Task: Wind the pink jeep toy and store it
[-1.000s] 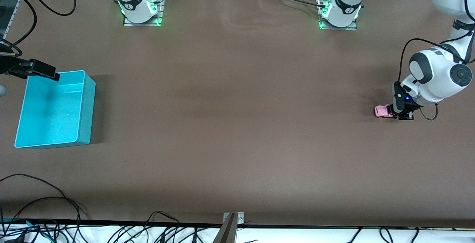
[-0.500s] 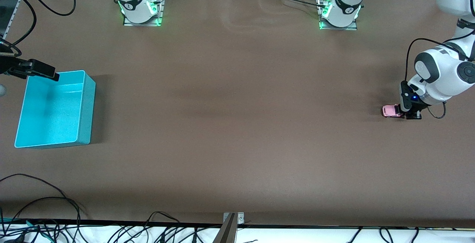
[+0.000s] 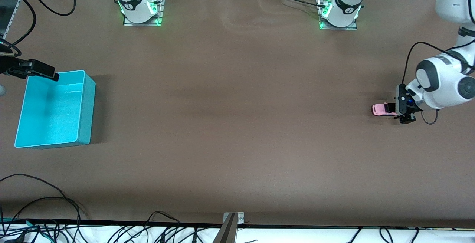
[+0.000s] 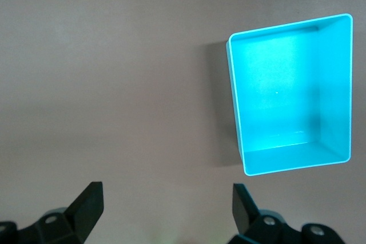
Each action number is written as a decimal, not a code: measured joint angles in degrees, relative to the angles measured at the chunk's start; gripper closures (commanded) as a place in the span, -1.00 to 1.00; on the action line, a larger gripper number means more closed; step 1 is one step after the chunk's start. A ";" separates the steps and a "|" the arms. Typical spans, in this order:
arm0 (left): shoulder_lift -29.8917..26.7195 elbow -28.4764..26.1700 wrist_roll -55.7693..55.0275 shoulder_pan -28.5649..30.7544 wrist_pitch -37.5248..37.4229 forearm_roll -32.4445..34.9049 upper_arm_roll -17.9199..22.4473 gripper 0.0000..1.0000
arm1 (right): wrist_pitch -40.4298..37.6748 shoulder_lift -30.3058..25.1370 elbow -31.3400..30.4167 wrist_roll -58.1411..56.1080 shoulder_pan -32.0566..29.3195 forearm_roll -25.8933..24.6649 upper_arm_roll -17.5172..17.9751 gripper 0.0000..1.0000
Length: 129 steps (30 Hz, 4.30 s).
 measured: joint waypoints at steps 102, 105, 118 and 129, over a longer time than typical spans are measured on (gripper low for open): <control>-21.48 28.71 -105.93 -6.61 -43.57 4.31 -16.31 -1.00 | 41.91 -3.15 -41.43 -35.51 1.19 0.26 2.50 -1.00; -21.68 28.71 -106.17 -6.54 -43.79 3.50 -16.25 -1.00 | 45.29 -3.50 -44.86 -40.27 1.18 0.26 1.93 -1.00; -24.99 25.91 -107.41 -6.92 -44.47 2.94 -15.76 -1.00 | 51.43 -2.61 -51.55 -67.35 0.82 0.28 -2.06 -1.00; -28.93 21.34 -109.69 -9.43 -44.31 1.70 -13.25 -1.00 | 58.94 3.20 -51.63 -86.67 0.53 1.63 -2.11 -1.00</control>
